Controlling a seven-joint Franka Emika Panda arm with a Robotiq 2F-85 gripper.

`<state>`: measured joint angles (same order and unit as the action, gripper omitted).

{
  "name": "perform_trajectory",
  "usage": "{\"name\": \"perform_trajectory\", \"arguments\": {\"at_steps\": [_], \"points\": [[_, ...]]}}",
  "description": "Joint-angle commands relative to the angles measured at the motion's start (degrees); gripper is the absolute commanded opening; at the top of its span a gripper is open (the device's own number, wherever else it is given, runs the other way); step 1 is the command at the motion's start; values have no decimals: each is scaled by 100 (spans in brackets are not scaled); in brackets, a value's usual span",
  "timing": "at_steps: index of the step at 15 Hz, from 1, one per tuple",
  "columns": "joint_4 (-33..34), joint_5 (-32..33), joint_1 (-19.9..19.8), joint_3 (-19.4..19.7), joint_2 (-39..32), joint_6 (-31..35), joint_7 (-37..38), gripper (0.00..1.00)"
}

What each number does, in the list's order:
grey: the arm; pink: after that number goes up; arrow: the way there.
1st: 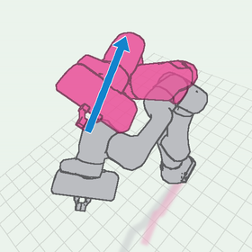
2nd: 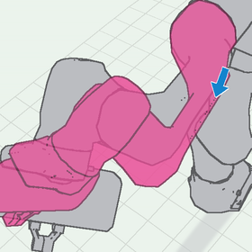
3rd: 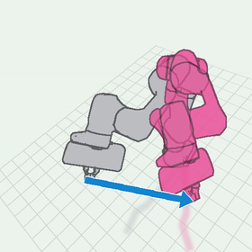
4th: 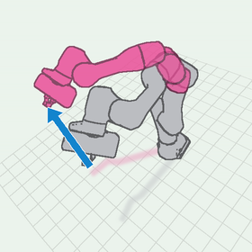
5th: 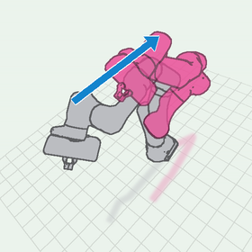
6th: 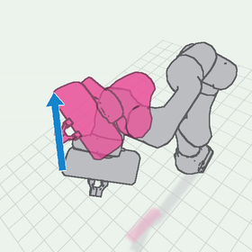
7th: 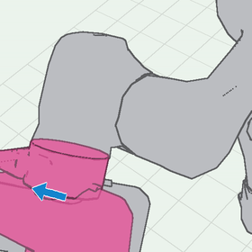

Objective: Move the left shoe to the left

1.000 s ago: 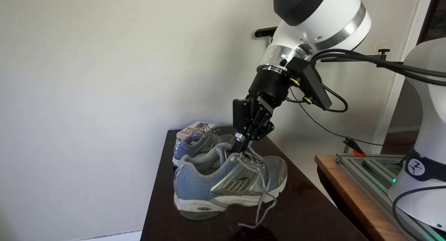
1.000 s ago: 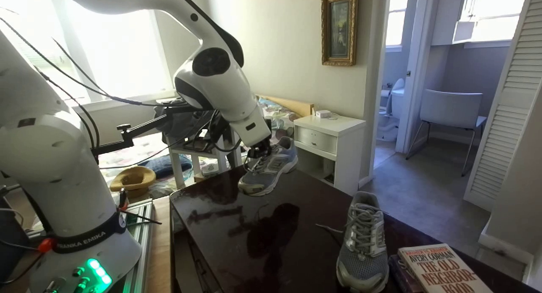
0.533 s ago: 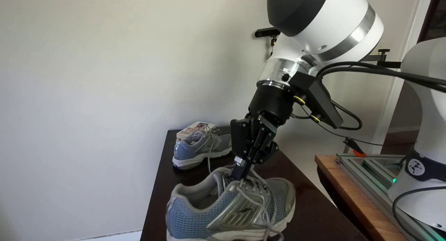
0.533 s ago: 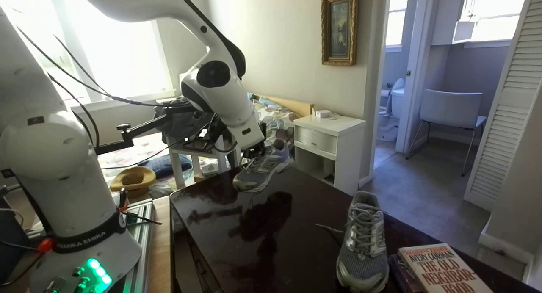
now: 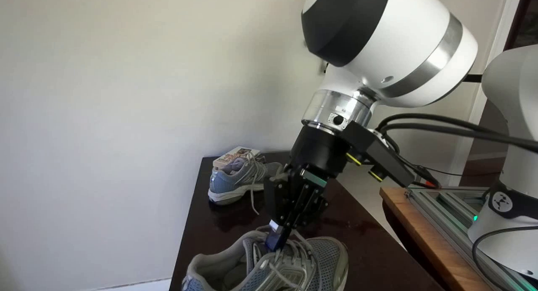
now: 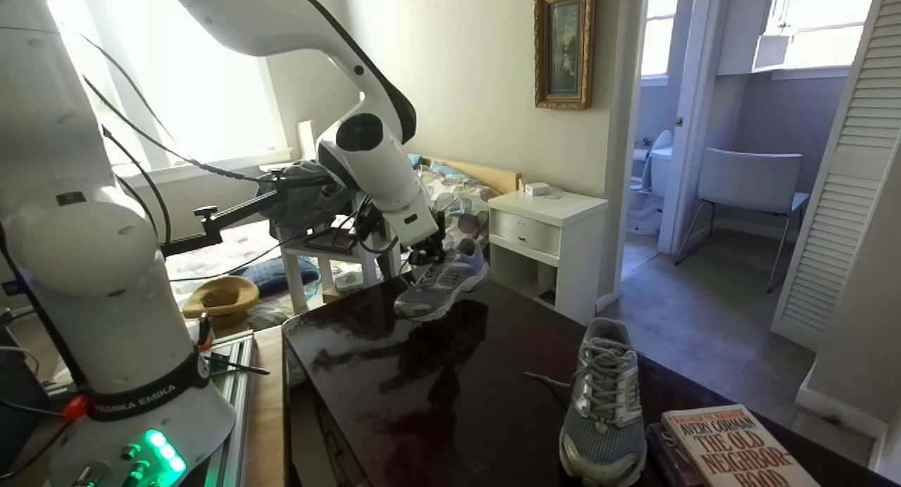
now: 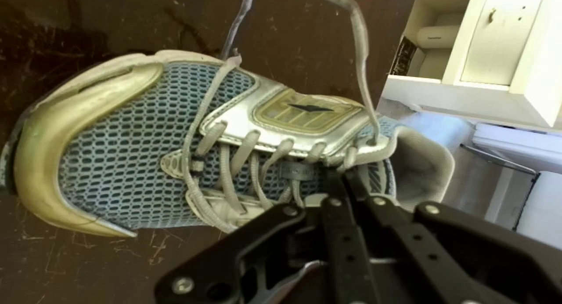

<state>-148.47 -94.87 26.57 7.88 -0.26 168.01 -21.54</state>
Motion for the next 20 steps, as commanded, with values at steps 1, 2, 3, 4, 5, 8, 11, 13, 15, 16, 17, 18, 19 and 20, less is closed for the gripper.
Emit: {"name": "perform_trajectory", "arguments": {"at_steps": [1, 2, 3, 4, 5, 8, 11, 13, 15, 16, 17, 18, 19, 20], "points": [[470, -426, 55, -59, -615, 291, -471, 1], [536, -466, 52, -58, -729, 285, -528, 1], [562, -435, 41, -50, -816, 236, -535, 1], [602, -398, 27, -40, -907, 172, -542, 1], [637, -369, 13, -31, -990, 133, -525, 1], [598, 38, -45, -14, -1079, -77, -264, 18], [380, 623, -66, 2, -909, -287, 134, 43], [188, 1542, -651, -543, -712, -429, 726, 55], [-26, 2477, -340, -167, -471, -596, 1475, 69], [-102, 2932, -421, -176, -359, -711, 1793, 77], [-199, 3380, -441, -103, -183, -929, 2049, 84], [-277, 3815, -460, -36, -45, -1126, 2344, 91], [-332, 4201, -477, 25, 87, -1280, 2590, 98], [-329, 4578, -1055, -473, 103, -1332, 2867, 100]]}}
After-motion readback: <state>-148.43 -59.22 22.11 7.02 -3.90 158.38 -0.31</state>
